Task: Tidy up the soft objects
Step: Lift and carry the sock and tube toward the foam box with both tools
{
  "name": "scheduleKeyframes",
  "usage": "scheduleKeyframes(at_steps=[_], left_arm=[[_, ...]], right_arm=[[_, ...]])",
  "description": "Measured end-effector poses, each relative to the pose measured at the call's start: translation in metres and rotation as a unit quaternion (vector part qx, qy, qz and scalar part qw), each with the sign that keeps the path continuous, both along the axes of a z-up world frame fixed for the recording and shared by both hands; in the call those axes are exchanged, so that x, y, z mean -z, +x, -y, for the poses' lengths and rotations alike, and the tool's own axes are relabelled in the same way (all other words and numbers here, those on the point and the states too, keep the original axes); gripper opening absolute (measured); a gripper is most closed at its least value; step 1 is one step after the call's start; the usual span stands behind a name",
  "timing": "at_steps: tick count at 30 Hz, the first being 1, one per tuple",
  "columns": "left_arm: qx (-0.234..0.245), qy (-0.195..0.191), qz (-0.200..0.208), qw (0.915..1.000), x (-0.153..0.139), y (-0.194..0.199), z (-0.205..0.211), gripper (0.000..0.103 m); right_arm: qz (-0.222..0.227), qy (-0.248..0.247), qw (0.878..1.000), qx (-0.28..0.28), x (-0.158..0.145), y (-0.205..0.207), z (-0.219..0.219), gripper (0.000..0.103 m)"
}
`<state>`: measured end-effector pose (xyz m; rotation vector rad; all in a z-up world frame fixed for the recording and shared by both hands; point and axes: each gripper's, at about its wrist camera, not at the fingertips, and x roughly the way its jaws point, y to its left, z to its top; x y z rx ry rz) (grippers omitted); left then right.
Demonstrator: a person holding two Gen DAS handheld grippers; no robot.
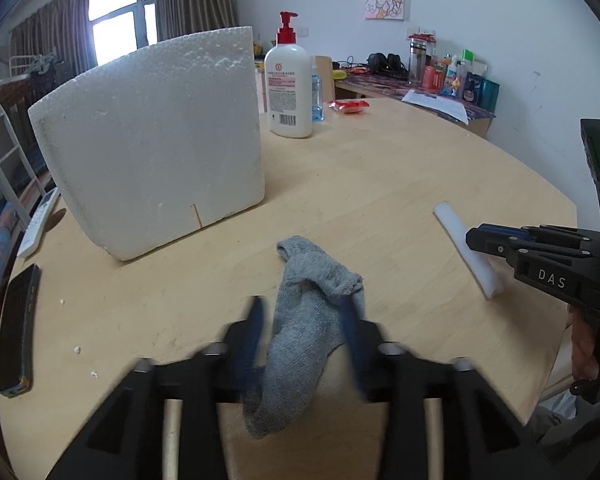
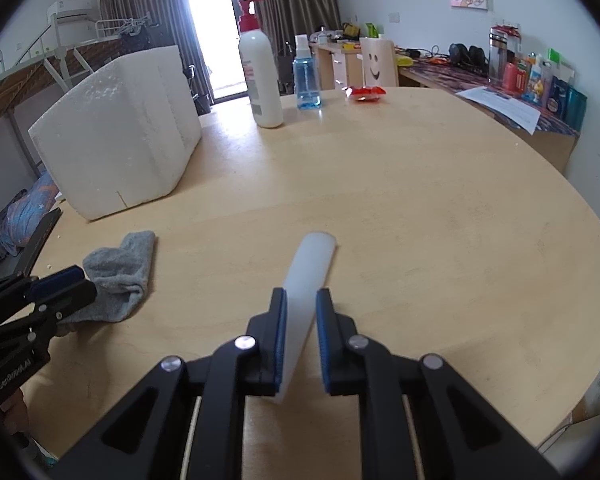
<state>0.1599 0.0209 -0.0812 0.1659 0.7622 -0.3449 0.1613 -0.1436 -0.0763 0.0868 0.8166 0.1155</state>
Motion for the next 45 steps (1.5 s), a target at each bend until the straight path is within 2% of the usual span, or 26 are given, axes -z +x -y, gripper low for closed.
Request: scheduleKeyframes(at_steps=[2,7,18,21,25,27,30,33,34,35,45], left_arm=[[0.003,-0.001,0.006,1.0000,-0.002,-0.001,0.001,0.064],[0.007,0.010,-0.009,0.9999,0.005,0.002,0.004,0.065],[0.019,0.006,-0.040,0.9990,0.013,0.009,0.005,0.064],[0.018,0.009,-0.057,0.9982,0.018,0.013,0.006,0.056],[0.024,0.011,-0.054,0.9982,0.017,0.011,0.007,0.046],[0.029,0.011,-0.052,0.9982,0.017,0.009,0.008,0.033],[0.039,0.009,-0.052,0.9978,0.016,0.007,0.011,0.018],[0.043,0.008,-0.053,0.9976,0.016,0.008,0.012,0.014],[0.043,0.007,-0.053,0.9976,0.016,0.008,0.012,0.014],[0.042,0.005,-0.053,0.9977,0.016,0.008,0.012,0.014],[0.032,0.005,-0.039,0.9987,0.010,0.006,0.011,0.014]], right_arm=[[0.000,0.003,1.000,-0.002,0.000,0.000,0.000,0.019],[0.001,0.011,1.000,-0.014,0.000,-0.001,-0.002,0.033],[-0.011,-0.007,1.000,-0.008,0.005,0.003,-0.004,0.034],[-0.013,-0.011,1.000,-0.005,0.005,0.004,-0.004,0.034],[-0.015,-0.023,1.000,-0.004,0.005,0.004,-0.007,0.034],[-0.018,-0.033,0.999,0.002,0.005,0.004,-0.008,0.035],[-0.017,-0.046,0.999,0.000,0.006,0.002,-0.011,0.037],[-0.016,-0.038,0.999,0.002,0.006,0.002,-0.010,0.036],[-0.016,-0.031,0.999,0.000,0.006,0.002,-0.009,0.032],[-0.015,-0.030,0.999,-0.004,0.006,0.002,-0.010,0.024],[-0.007,-0.003,1.000,-0.013,0.001,0.001,-0.004,0.022]])
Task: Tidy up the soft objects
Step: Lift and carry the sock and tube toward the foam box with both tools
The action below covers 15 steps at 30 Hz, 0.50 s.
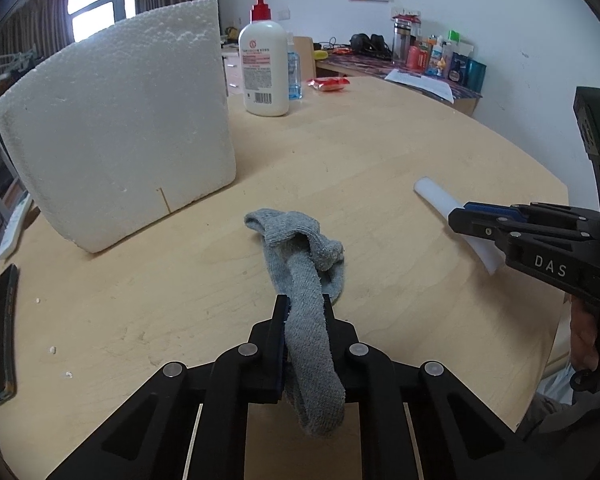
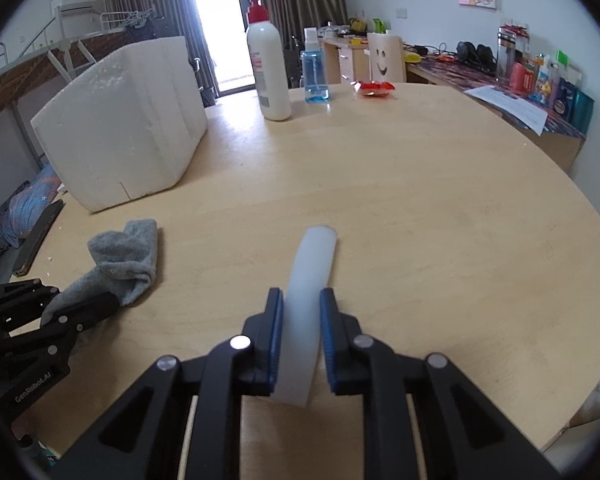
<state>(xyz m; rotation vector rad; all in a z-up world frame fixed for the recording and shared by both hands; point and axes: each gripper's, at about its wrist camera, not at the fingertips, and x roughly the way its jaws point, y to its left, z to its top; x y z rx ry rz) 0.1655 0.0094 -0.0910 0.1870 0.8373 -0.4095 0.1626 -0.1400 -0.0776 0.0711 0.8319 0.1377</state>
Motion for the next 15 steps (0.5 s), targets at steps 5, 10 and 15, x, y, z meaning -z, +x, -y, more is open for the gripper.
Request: scheduleKeyframes(at_steps=[5,10,15], left_arm=[[-0.003,-0.001,0.011,0.9999,-0.007,-0.004,0.001,0.014],[-0.008,-0.003,0.028,0.9996,-0.016,-0.012,-0.002,0.014],[-0.016,-0.003,0.050,0.9986,-0.028,-0.018,-0.002,0.014]], right_arm=[[0.012,0.003,1.000,-0.003,-0.006,-0.002,0.002,0.022],[0.022,0.005,1.000,-0.003,-0.011,-0.004,0.006,0.022],[0.039,0.006,0.999,-0.008,-0.022,-0.007,0.007,0.022]])
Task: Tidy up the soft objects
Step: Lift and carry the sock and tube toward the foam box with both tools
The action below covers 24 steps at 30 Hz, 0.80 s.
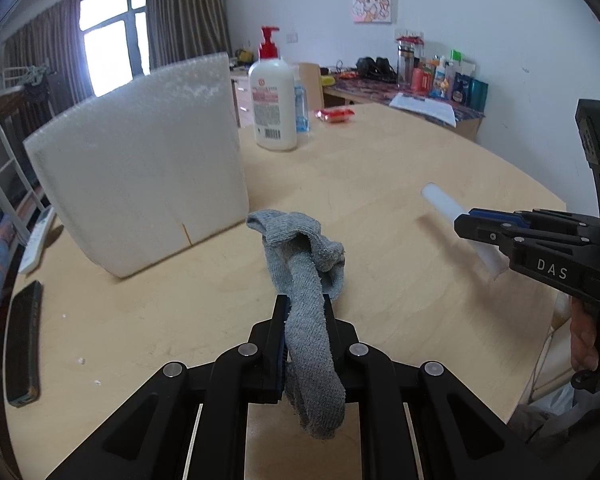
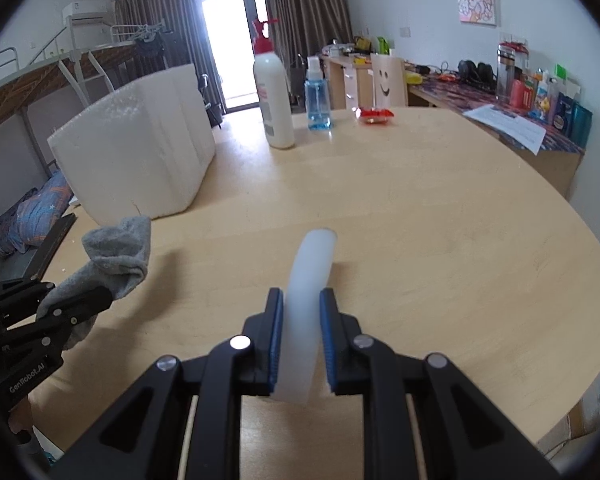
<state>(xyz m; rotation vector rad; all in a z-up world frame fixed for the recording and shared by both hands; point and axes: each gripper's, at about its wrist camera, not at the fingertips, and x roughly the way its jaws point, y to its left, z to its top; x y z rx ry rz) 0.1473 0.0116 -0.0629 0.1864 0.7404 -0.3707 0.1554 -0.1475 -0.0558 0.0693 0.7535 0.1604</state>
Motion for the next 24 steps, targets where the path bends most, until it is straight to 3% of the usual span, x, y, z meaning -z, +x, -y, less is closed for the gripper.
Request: scheduleKeyframes(at_steps=[14,24], left_arm=[[-0.055,-0.010,0.100,0.9934,-0.055,-0.025,-0.018,0.014],[-0.118,-0.010,0.138,0.9834,-0.073,-0.028,-0.037,0.014]], right_arm=[[0.071,0.007,0.996,-0.049,-0.040,-0.008,-0.013,0.022],[0.114,0.019,0.987,-0.110,-0.064,-0.003,-0.035,0.022]])
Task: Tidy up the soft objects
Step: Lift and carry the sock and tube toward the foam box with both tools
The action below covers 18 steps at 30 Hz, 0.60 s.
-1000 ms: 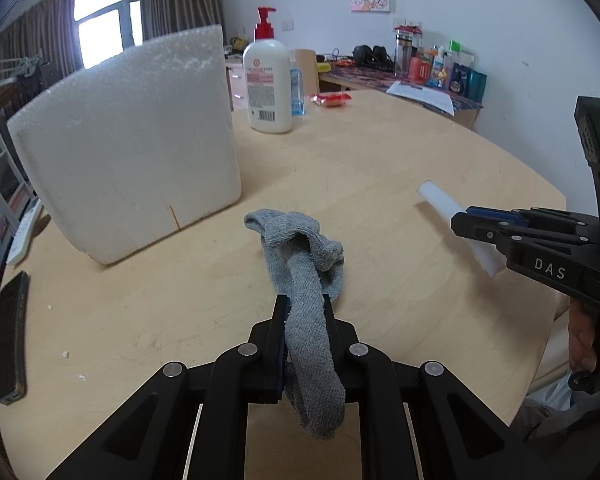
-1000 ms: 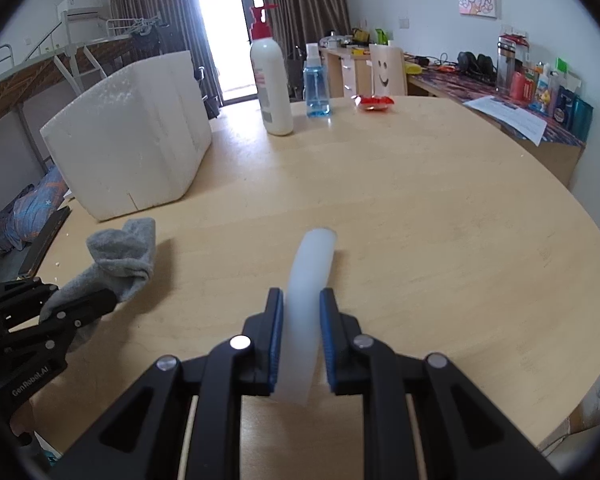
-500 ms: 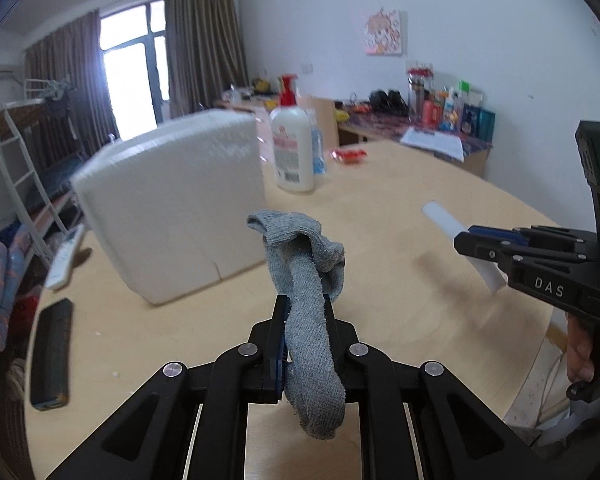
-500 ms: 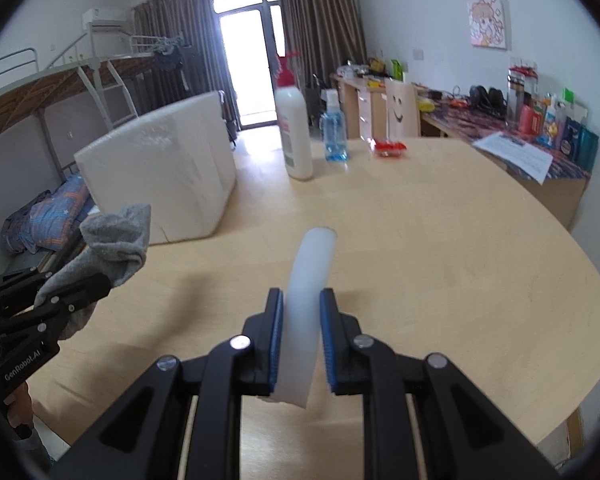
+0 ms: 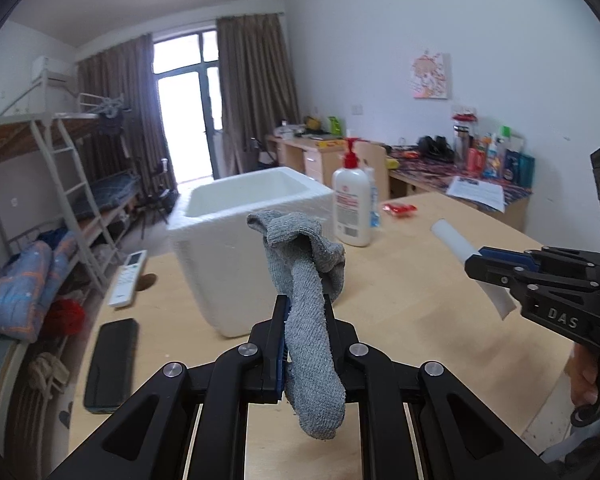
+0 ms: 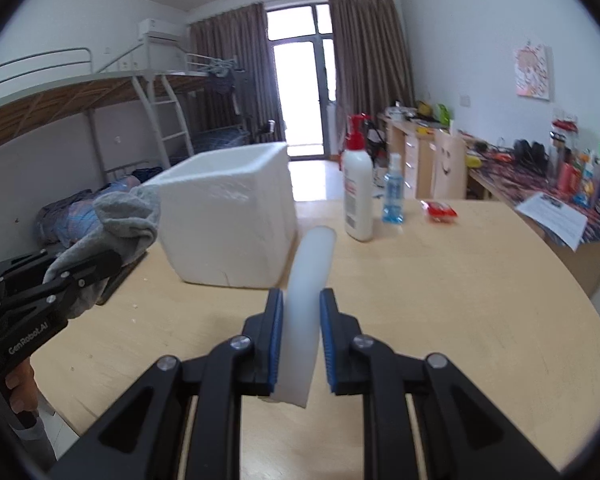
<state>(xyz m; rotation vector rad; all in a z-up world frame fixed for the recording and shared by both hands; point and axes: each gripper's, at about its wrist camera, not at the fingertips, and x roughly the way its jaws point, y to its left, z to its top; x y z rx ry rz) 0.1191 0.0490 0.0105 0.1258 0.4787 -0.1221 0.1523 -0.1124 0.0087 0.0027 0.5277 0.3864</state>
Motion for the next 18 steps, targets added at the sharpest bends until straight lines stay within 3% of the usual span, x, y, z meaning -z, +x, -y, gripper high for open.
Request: scheduleKeyframes(at_steps=[11,18], left_arm=[[-0.073,-0.028,0.017,0.9968,-0.009,-0.001,-0.028,0.014],[-0.092,-0.034,0.023,0.9949,-0.015,0.003,-0.033,0.014]], right_arm=[[0.015,0.010,0.998,-0.063,-0.010,0.002,-0.026,0.022],[0.028,0.010,0.996,-0.088,-0.016,0.002,-0.039,0.022]])
